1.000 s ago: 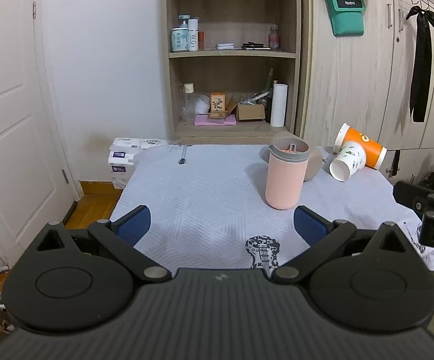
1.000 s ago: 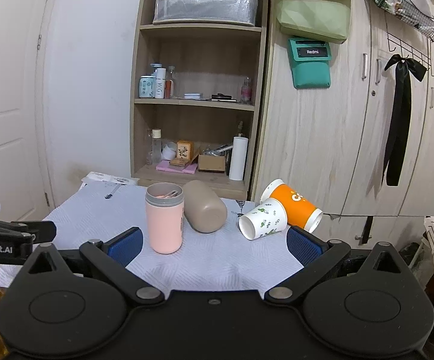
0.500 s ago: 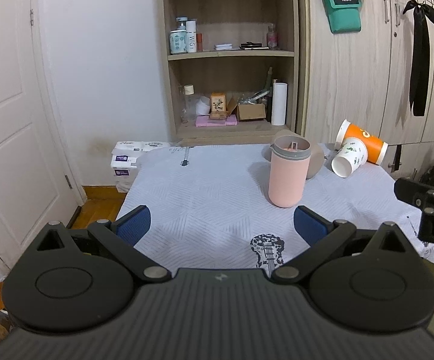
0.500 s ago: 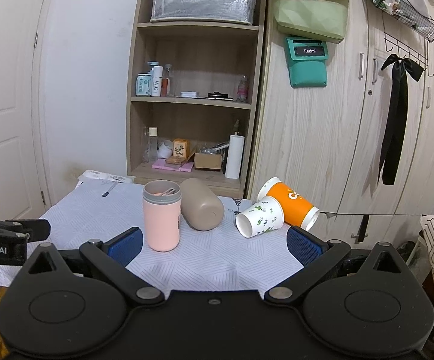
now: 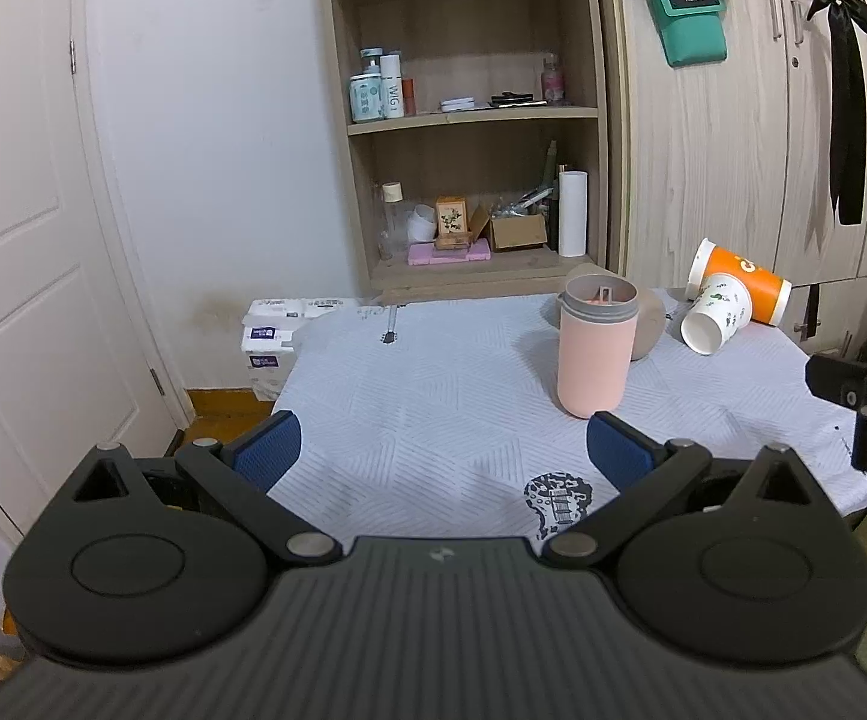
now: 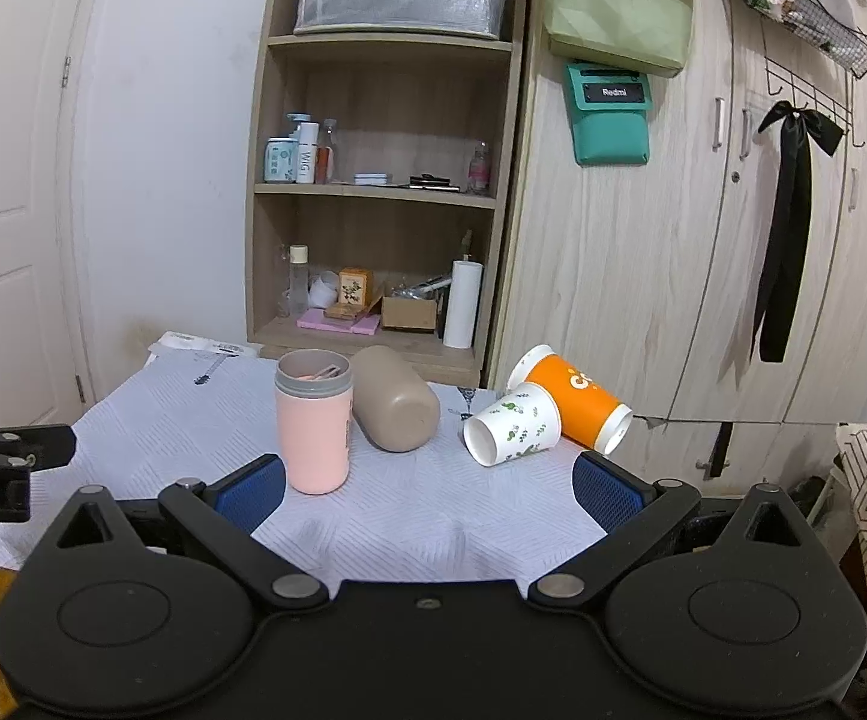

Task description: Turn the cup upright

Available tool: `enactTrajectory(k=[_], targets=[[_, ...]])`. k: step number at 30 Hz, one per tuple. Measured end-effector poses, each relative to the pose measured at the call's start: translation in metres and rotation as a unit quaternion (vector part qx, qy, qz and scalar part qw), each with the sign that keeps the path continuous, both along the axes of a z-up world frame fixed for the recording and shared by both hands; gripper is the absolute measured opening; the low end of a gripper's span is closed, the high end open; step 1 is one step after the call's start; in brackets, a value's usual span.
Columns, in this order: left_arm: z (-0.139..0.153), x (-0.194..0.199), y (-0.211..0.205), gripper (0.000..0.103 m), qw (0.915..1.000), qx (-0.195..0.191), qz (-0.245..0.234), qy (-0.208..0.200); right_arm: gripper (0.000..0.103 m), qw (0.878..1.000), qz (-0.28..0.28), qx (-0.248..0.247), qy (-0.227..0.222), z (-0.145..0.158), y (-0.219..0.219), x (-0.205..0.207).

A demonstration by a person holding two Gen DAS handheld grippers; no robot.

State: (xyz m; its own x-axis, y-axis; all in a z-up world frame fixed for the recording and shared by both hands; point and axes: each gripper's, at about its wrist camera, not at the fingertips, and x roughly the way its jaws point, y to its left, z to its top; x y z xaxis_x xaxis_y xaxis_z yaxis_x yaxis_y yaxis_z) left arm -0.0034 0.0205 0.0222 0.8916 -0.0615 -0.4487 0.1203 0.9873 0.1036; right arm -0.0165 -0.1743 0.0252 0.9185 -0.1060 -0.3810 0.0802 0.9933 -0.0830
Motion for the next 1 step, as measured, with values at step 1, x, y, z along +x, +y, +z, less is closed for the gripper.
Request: enactTrajectory(k=[1], targets=[[0.0001, -0.0002, 0.0000, 0.103, 1.0000, 0.001, 0.000, -0.001, 0.103, 1.000, 0.000, 0.000, 0.000, -0.0002, -0.0003, 0.0000]])
